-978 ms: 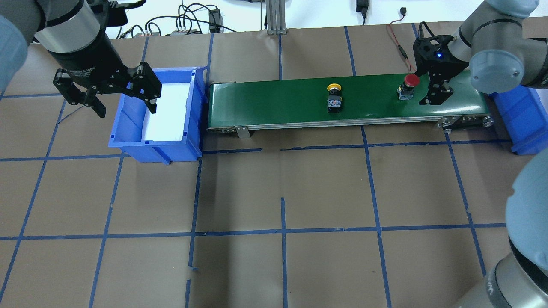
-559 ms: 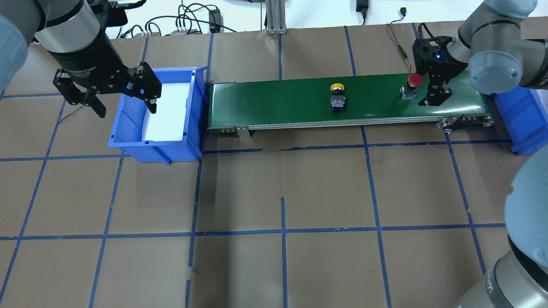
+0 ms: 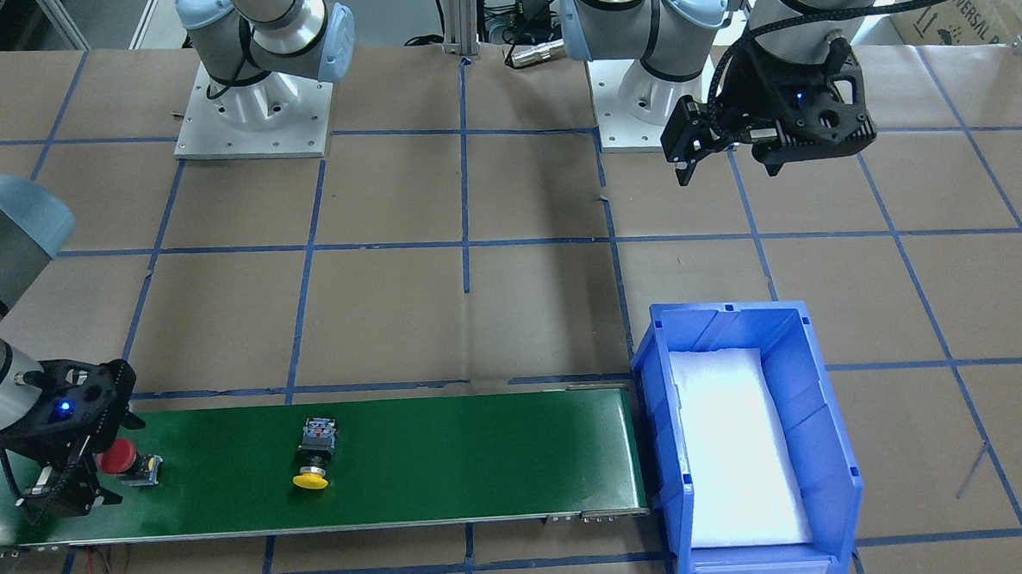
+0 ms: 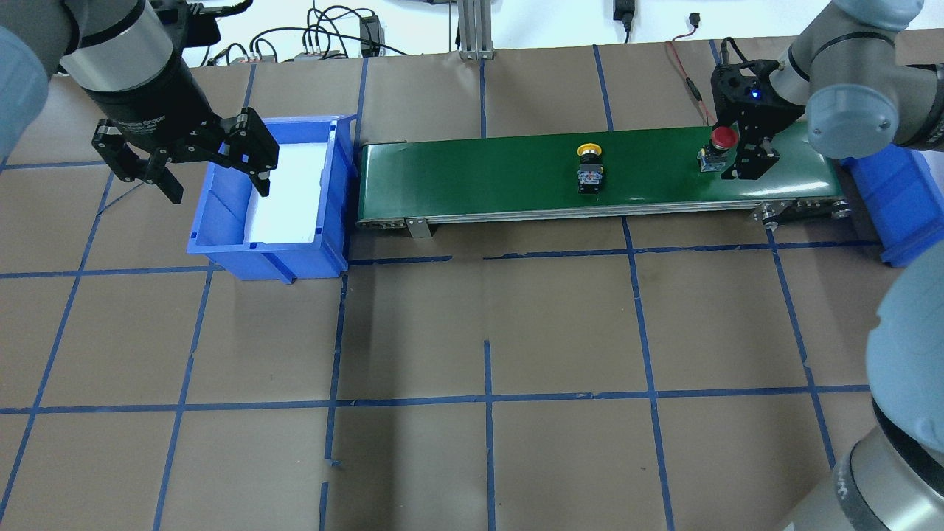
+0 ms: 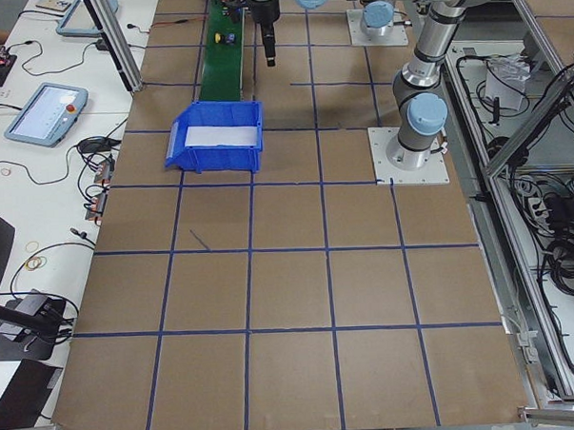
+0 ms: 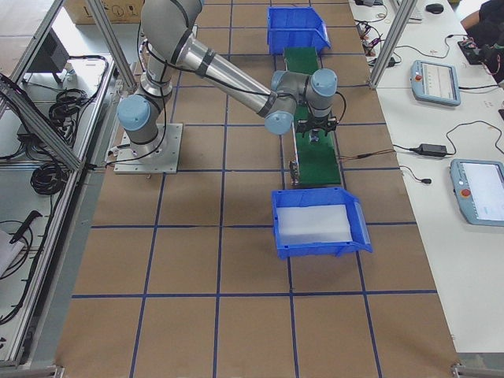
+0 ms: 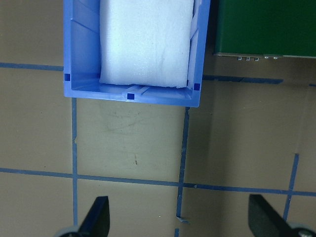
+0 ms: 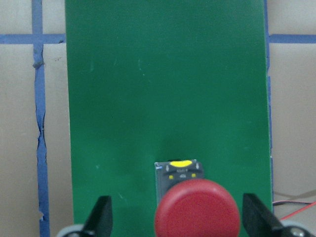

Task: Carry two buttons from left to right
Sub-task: 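Grasp the red button at the belt end with the right gripper, then carry the red button with the right gripper into the far blue bin, then release the red button in the bin and return the right gripper, then grasp the yellow button on the belt with the right gripper, then carry the yellow button with the right gripper into the far blue bin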

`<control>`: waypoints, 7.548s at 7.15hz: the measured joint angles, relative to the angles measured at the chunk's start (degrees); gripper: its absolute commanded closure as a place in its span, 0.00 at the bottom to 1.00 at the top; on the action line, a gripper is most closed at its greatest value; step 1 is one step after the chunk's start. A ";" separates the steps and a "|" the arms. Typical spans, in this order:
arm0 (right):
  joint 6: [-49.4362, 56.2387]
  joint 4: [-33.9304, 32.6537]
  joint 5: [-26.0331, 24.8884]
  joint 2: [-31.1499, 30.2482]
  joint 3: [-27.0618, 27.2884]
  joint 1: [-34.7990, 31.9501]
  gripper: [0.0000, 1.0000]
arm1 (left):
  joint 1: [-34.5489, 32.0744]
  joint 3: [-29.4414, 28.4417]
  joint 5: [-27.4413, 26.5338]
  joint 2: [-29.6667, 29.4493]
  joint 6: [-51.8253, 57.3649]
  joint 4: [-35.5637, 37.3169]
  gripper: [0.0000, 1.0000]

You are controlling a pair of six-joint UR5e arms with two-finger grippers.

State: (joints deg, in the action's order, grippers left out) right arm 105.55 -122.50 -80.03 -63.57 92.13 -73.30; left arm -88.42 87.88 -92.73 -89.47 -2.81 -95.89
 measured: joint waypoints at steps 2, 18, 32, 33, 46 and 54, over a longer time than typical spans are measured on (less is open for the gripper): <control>-0.56 0.06 -0.69 -0.03 -0.02 0.00 0.26 | 0.00 0.01 0.02 0.00 0.00 0.00 0.00; 21.95 8.43 -3.21 6.30 -18.27 25.32 0.91 | 0.00 0.02 -0.17 0.08 0.09 0.00 0.00; -2.59 14.56 -12.49 -3.18 -14.63 5.49 0.01 | 0.00 0.01 -0.17 0.09 0.09 0.00 0.00; -15.22 13.54 -11.60 -3.23 -12.35 1.44 0.00 | 0.00 0.01 -0.17 0.06 0.09 0.00 0.00; -83.26 7.07 -11.72 2.61 -3.70 -9.33 0.95 | 0.00 0.01 -0.21 0.09 0.11 0.00 0.00; -70.66 6.38 -13.50 -1.81 -7.17 6.02 0.92 | 0.00 0.01 -0.25 0.10 0.13 0.00 0.00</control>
State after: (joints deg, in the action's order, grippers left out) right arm 34.90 -116.12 -93.52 -65.38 84.96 -67.28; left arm -88.42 87.89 -92.98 -89.38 -2.68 -95.89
